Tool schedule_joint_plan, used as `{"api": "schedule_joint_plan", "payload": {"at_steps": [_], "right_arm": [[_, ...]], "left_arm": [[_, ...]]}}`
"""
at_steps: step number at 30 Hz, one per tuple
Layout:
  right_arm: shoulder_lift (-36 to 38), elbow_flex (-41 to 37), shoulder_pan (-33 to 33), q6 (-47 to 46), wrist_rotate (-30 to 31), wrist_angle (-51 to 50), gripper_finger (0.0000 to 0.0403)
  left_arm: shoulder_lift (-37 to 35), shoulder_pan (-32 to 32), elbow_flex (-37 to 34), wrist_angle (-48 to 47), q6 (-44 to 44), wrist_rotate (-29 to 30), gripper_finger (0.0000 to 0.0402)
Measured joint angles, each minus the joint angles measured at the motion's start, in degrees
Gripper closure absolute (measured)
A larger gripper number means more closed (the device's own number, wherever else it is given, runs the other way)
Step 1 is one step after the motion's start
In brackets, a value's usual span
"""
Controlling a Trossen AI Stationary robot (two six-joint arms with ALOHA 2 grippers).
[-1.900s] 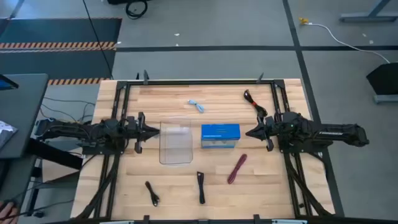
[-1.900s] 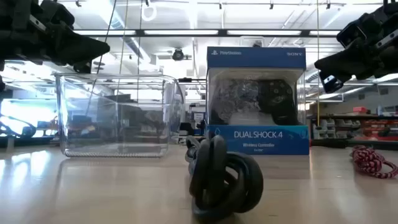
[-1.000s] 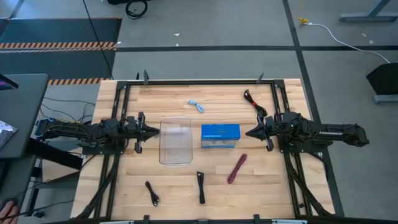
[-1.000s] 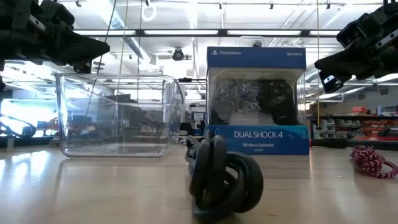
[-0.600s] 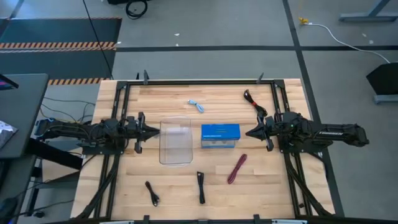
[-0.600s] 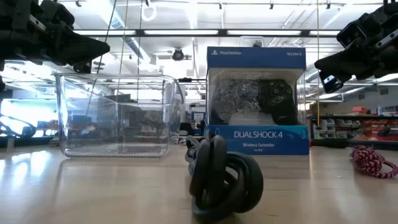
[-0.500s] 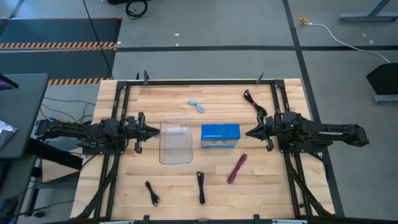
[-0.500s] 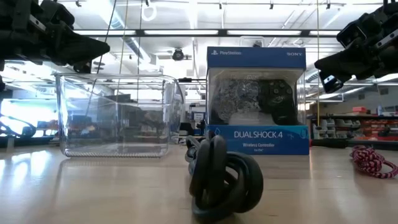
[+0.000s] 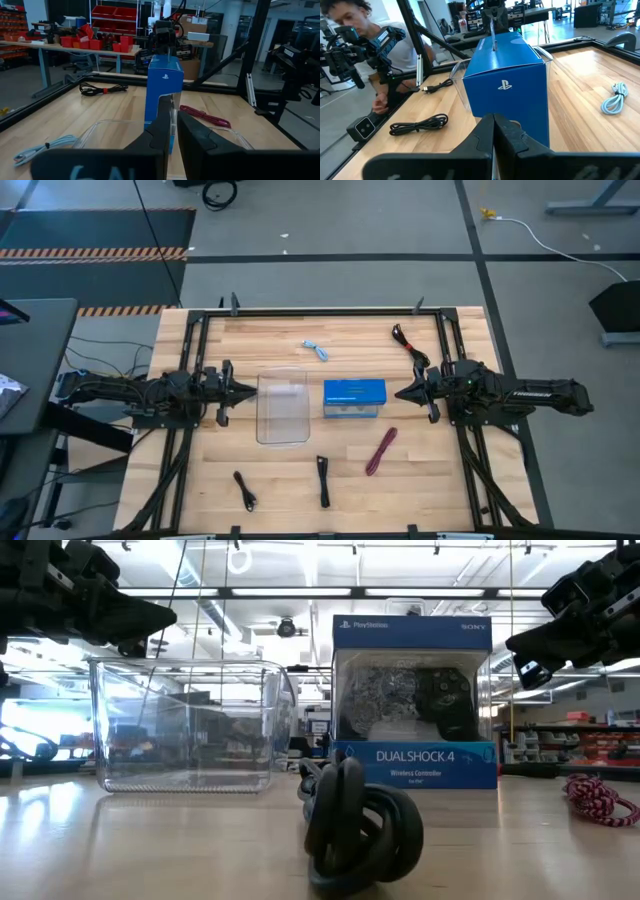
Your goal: Pick and place USB-C Cables
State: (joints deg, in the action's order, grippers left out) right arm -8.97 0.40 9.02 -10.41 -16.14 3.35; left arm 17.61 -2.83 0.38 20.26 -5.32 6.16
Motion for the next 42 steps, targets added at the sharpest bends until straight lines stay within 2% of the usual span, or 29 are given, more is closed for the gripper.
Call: {"api": "schedule_joint_plan", "payload": {"at_steps": [15,20,25,27,34,42], "right_arm": [[0.0,0.0,0.0,0.0,0.0,0.0,0.0391],[0.0,0.0,0.0,0.0,0.0,0.0,0.0391],[0.0,0.0,0.0,0.0,0.0,0.0,0.0391],[0.0,0.0,0.0,0.0,0.0,0.0,0.0391],[0.0,0.0,0.0,0.0,0.0,0.0,0.0391],[0.0,0.0,0.0,0.0,0.0,0.0,0.0391]], "left_arm": [[0.0,0.0,0.0,0.0,0.0,0.0,0.0361],[-0.1,0.1,0.0,4.6,12.8,1.7,0.0361],[0.0,0.1,0.0,5.6,15.0,1.7,0.0361],[0.0,0.1,0.0,5.6,12.2,1.7,0.0361],[0.0,0.0,0.0,5.6,-9.6,1.5,0.0361],[0.0,0.0,0.0,6.0,-19.8,1.6,0.0361]]}}
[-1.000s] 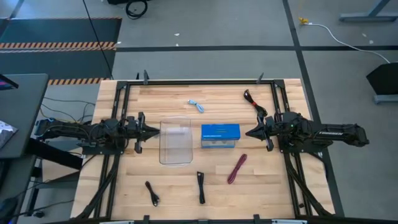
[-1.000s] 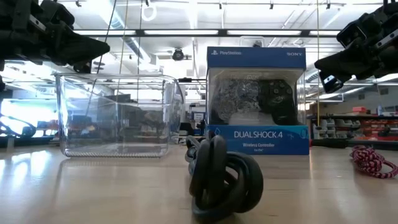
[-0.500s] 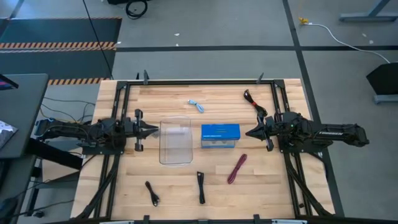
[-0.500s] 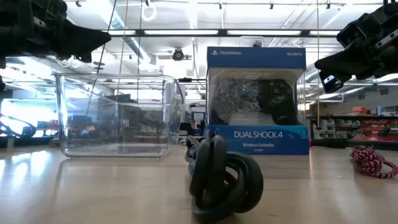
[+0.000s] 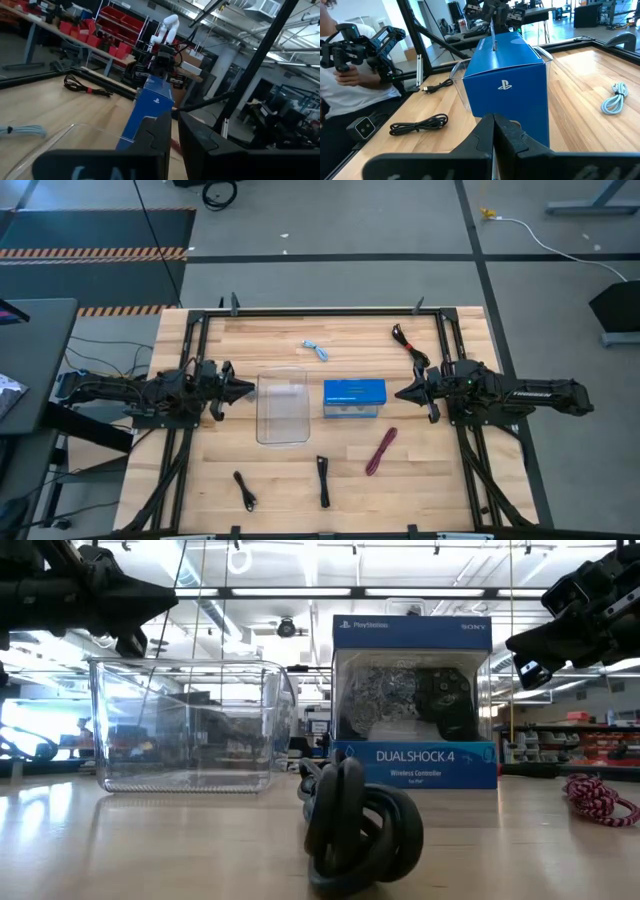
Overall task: Pick and place USB-C Cables
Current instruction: Put the white charger cable into the transparent bin
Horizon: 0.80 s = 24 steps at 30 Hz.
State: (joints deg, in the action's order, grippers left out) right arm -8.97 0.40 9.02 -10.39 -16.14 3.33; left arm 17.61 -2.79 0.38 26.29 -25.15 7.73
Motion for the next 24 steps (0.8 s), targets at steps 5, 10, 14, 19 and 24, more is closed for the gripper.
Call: {"api": "schedule_joint_plan", "payload": {"at_steps": [5,10,14,19,24], "right_arm": [[0.0,0.0,0.0,0.0,0.0,0.0,0.0391],[0.0,0.0,0.0,0.0,0.0,0.0,0.0391],[0.0,0.0,0.0,0.0,0.0,0.0,0.0391],[0.0,0.0,0.0,0.0,0.0,0.0,0.0391],[0.0,0.0,0.0,0.0,0.0,0.0,0.0391]], "left_arm": [[0.0,0.0,0.0,0.2,4.5,0.1,0.0361],[0.0,0.0,0.0,-0.9,11.9,-1.0,0.0361],[0.0,0.0,0.0,-3.3,15.8,-1.6,0.0361],[0.0,0.0,0.0,-3.9,18.2,-1.6,0.0361],[0.0,0.0,0.0,-4.0,20.3,-1.6,0.0361]]}}
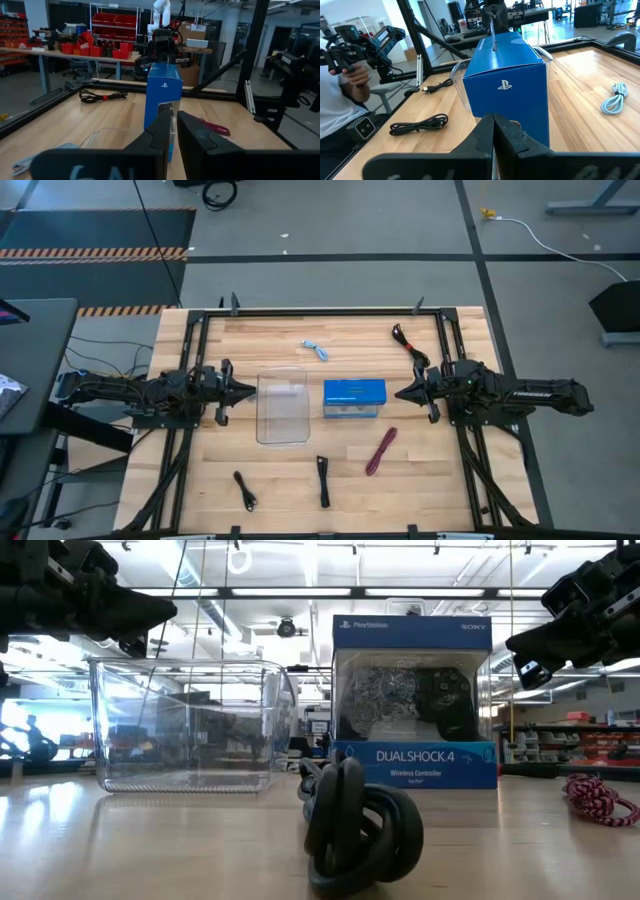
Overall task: Pick and place USB-C Cables
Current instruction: Put the white charger cable into the transparent bin
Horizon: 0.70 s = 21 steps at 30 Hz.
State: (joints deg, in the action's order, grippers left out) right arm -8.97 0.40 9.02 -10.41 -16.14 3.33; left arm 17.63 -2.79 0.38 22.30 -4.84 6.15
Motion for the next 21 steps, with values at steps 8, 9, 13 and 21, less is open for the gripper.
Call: {"api": "schedule_joint_plan", "payload": {"at_steps": [8,9,13,21], "right_arm": [[0.0,0.0,0.0,6.2,0.1,0.0,0.0391],[0.0,0.0,0.0,6.4,0.1,0.0,0.0391],[0.0,0.0,0.0,6.2,0.2,0.0,0.0391],[0.0,0.0,0.0,4.6,0.6,7.3,0.0391]], "left_arm": [[0.0,0.0,0.2,0.8,-1.7,0.0,0.0361],[0.0,0.0,0.5,0.4,-1.6,0.1,0.0360],[-0.1,0.0,4.3,-1.2,-0.5,0.2,0.0354],[0.1,0.0,15.8,-21.6,0.3,1.4,0.0300]]}}
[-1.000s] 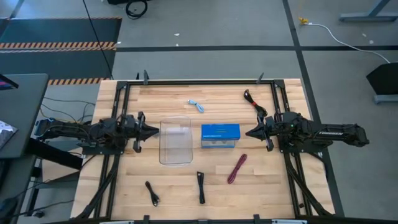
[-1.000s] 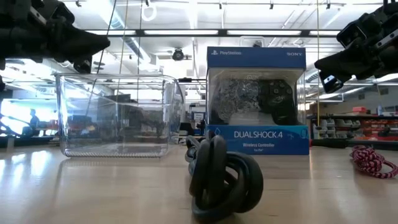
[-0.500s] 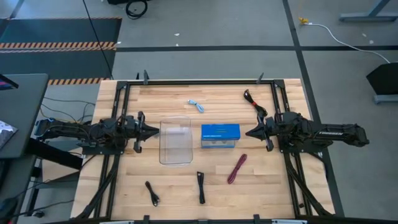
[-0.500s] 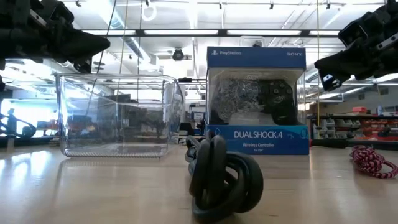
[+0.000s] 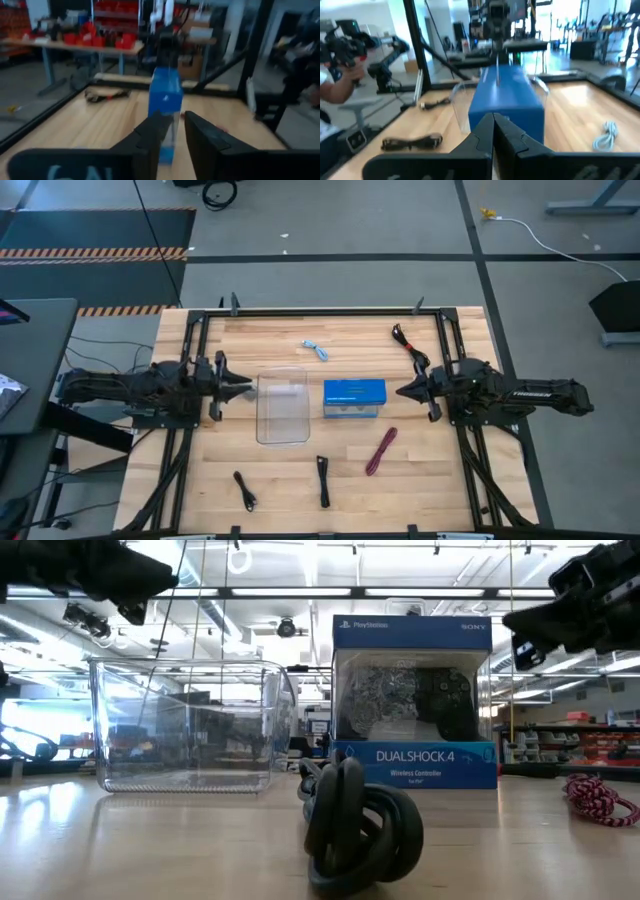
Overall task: Pick and place USB-C Cables
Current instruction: Put the white charger cable into the transparent bin
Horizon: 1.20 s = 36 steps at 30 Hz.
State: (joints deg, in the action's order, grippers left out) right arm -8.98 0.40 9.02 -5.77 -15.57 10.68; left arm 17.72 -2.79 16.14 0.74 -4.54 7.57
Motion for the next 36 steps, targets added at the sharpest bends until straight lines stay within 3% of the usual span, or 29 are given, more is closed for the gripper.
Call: {"api": "schedule_joint_plan", "payload": {"at_steps": [8,15,23,36], "right_arm": [[0.0,0.0,0.0,-0.1,1.2,8.0,0.0391],[0.0,0.0,0.0,0.4,1.9,8.6,0.0391],[0.0,0.0,0.0,4.2,3.1,8.5,0.0362],[-0.9,0.0,0.0,2.9,3.1,7.1,0.0233]], "left_arm": [[4.4,0.0,14.2,-20.9,3.6,8.7,0.0245],[15.3,0.1,28.1,-40.5,3.5,15.9,0.0237],[31.9,1.6,34.2,-58.9,4.0,15.9,0.0235],[49.5,15.0,34.1,-62.4,21.7,6.7,0.0223]]}}
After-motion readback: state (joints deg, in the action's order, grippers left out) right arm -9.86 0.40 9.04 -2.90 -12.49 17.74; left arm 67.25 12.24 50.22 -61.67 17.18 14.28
